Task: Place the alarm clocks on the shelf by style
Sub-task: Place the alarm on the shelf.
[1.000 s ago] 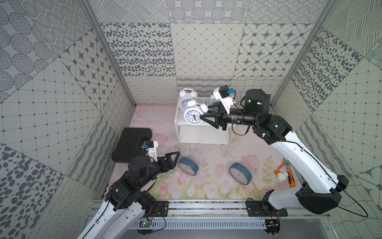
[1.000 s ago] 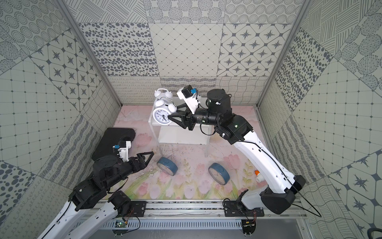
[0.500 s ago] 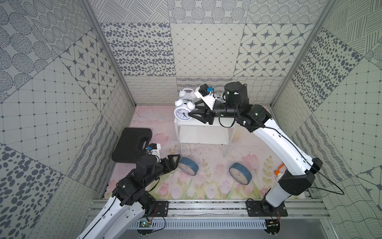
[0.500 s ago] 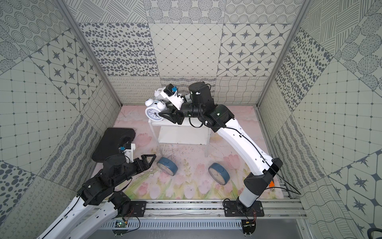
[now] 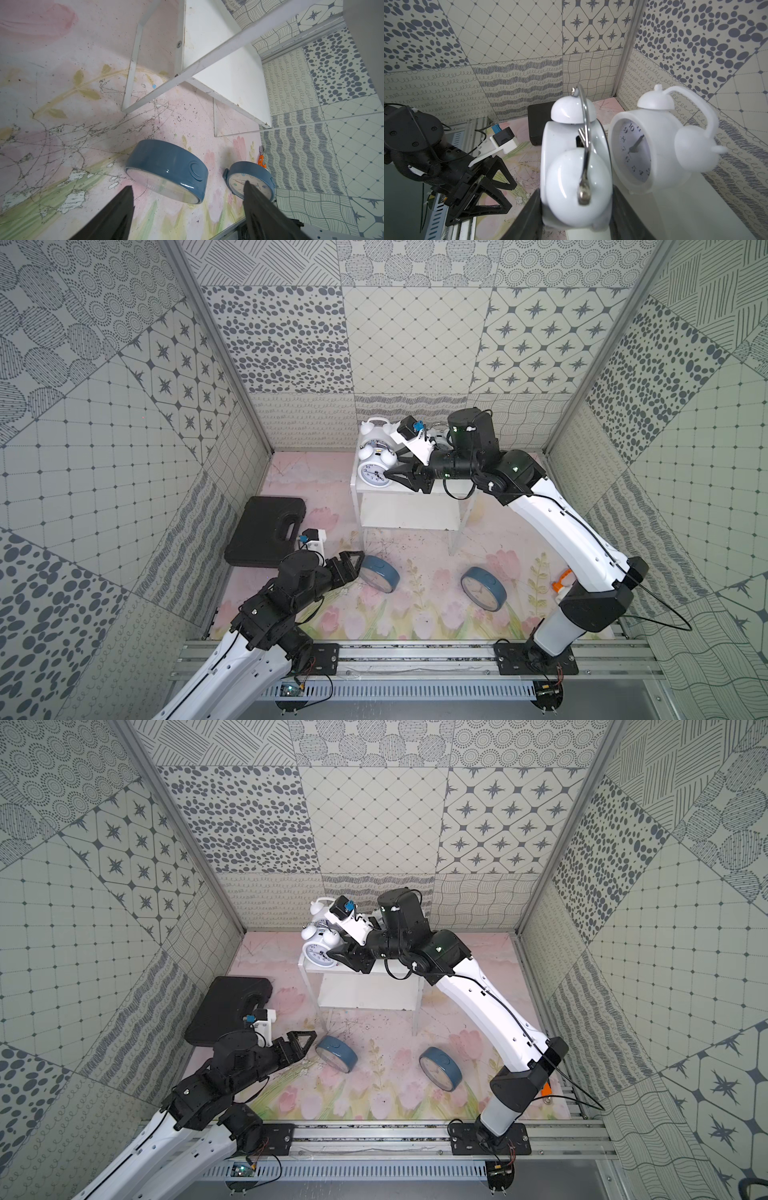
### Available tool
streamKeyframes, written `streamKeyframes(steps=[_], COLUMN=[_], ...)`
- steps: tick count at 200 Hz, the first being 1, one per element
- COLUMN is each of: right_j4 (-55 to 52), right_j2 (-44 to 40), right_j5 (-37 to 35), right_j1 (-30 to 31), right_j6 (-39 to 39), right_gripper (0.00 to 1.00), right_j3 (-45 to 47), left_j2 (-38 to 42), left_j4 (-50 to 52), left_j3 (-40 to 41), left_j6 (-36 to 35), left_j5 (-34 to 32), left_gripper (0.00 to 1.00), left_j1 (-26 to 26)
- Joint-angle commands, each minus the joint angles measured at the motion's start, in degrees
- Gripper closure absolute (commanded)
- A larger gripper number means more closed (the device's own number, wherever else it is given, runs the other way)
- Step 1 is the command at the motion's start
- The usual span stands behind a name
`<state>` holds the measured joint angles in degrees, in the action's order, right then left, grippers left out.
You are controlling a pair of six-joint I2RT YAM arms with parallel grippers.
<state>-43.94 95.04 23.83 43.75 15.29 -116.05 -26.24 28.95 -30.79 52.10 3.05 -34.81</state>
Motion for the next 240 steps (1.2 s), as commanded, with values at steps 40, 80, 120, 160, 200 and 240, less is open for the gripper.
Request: streamKeyframes(steps=[40,80,120,160,200,240], right_j4=[3.74,3.81,3.59,3.88,4.06,3.96], right_j2=[1.85,2.16,1.82,1.63,1.56,1.24], right_j5=[-1.52,-1.69,-2.18,-2.32,-2.17,-2.13], right_j1=[-0.26,-0.60,-0.68,-1.11,-1.53,-1.78], right_j6=[0.80,0.66,0.05,-0.94,-1.47,-1.58], right_gripper=[0.65,0.65,0.57,0.47,0.41,0.33], right_j3=[-2.64,-2.40,-1.18,-0.28,0.09,0.54], left_j2=[-0.43,-0.48,-0.47,-0.89,-1.32,-1.96], left_j4=[-4.60,-4.69,-4.47,-5.04,-5.22,-5.92], left_j3=[0.31,0.38,0.20,0.37,0.03,-0.15], left_j6=[-0.02,-0.14,-0.36,-0.02,-0.20,-0.33], left_j5=[1.51,1.81,1.91,2.08,2.14,2.29], left_gripper=[0.15,0.15,0.15,0.15,0.15,0.14], left_j1=[0.45,0.57,0.54,0.62,0.70,0.83])
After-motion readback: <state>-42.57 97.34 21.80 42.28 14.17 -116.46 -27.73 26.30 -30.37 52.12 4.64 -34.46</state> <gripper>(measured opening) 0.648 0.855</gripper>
